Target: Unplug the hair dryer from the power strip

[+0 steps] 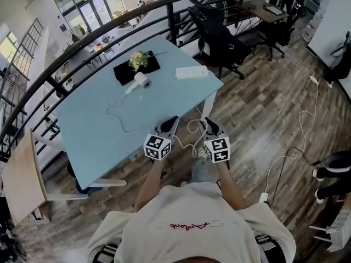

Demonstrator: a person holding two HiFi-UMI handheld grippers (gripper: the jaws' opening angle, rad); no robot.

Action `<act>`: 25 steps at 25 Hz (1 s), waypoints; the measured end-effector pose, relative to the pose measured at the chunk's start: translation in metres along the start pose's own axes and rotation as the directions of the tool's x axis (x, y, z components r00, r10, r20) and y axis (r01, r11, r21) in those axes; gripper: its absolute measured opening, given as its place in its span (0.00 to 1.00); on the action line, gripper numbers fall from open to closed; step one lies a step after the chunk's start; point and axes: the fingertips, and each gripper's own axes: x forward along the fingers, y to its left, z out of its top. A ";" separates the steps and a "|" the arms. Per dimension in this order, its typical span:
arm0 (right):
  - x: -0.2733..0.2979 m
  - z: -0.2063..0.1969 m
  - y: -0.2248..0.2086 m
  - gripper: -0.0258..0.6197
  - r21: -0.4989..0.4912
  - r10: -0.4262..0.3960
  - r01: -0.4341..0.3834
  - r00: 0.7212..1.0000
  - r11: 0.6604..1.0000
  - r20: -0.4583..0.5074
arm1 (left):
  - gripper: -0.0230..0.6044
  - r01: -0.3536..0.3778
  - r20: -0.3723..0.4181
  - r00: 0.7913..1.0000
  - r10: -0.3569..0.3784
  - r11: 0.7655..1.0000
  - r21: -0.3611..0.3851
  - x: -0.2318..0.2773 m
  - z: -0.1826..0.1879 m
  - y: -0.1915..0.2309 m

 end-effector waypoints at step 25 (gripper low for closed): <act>-0.041 -0.005 0.010 0.23 -0.013 0.006 -0.006 1.000 1.000 0.006 | 0.05 0.013 -0.002 1.000 -0.013 1.000 0.002 -0.016 -0.005 -0.048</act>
